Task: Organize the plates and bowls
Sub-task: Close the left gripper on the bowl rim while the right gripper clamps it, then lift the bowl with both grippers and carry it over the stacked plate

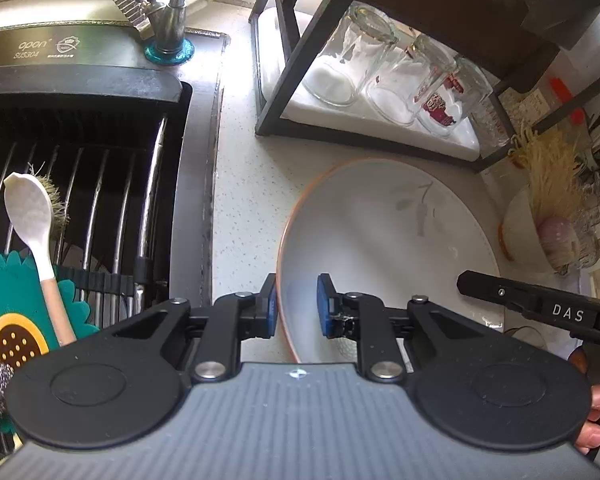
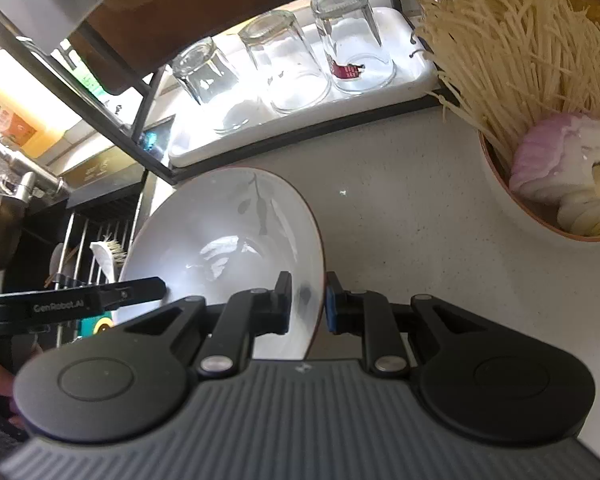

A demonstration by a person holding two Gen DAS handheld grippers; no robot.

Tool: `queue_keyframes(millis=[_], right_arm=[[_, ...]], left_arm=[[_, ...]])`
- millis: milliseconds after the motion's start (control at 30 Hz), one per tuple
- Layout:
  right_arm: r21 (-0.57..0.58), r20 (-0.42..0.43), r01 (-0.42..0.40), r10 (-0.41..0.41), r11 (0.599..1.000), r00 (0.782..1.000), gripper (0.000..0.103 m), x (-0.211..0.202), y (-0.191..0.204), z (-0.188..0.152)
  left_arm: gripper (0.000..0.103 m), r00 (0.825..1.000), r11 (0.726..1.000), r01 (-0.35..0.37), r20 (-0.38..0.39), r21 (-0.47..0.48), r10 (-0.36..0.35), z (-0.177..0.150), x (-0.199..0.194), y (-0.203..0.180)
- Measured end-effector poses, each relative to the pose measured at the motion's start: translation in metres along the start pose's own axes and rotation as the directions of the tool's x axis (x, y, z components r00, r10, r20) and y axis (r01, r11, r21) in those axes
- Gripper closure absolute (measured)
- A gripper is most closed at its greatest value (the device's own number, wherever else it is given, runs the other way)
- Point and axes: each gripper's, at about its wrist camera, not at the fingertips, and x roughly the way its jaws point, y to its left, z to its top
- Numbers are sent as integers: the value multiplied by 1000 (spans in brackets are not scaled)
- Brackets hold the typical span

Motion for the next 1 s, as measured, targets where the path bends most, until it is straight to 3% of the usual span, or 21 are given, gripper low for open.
queue_keyframes(millis=[300,1000], right_arm=[[-21,11,-31,31,999,999,83,-40,-3,-10],[-99,128,-42,54,994,990,83,-134,-40,-43]], left_arm=[[80,995,993,95,-19,-64,-96,-8,-23,-7],[80,994,994,112,7,-2,-112,-47,-67,-89]])
